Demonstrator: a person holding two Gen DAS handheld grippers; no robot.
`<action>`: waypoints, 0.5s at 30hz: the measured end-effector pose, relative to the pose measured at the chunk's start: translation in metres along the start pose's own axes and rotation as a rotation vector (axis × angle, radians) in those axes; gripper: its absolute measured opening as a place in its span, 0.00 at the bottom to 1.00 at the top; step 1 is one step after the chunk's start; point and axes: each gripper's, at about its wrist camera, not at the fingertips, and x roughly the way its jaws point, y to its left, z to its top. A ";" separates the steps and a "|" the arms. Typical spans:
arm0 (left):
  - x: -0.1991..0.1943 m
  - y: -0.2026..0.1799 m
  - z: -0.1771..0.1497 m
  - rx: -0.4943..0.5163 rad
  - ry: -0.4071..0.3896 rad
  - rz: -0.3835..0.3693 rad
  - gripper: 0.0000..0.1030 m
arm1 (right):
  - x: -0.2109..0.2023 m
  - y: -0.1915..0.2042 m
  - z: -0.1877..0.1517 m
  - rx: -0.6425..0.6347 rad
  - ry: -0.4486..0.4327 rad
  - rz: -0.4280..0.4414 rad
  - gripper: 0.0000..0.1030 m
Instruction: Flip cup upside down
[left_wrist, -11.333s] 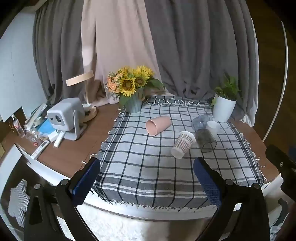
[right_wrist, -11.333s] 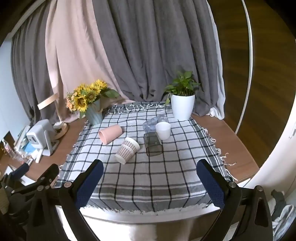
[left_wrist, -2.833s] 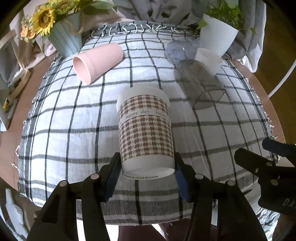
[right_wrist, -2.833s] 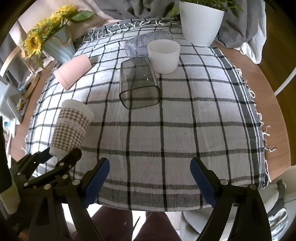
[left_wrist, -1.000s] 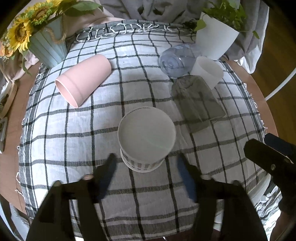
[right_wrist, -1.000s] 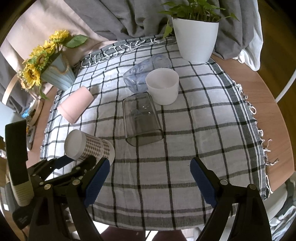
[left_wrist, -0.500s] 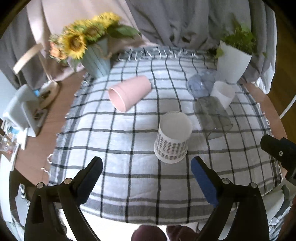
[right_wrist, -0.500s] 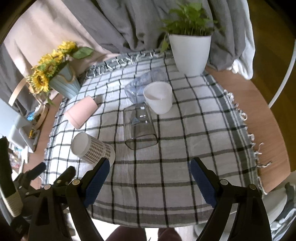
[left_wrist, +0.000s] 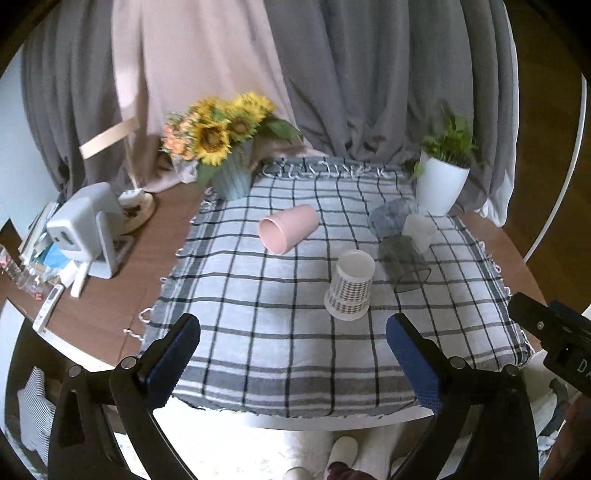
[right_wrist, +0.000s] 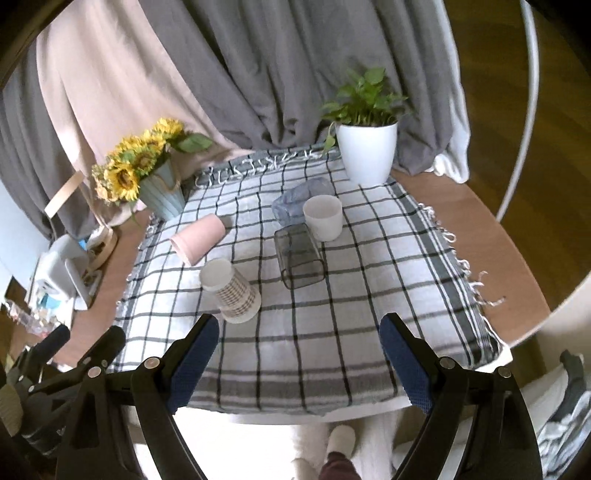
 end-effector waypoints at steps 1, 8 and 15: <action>-0.005 0.003 -0.002 0.002 -0.007 -0.001 1.00 | -0.007 0.002 -0.004 0.005 -0.013 -0.004 0.86; -0.042 0.024 -0.018 0.024 -0.074 -0.009 1.00 | -0.049 0.021 -0.035 0.025 -0.085 -0.042 0.86; -0.069 0.034 -0.029 0.045 -0.142 0.010 1.00 | -0.075 0.039 -0.051 -0.004 -0.138 -0.057 0.86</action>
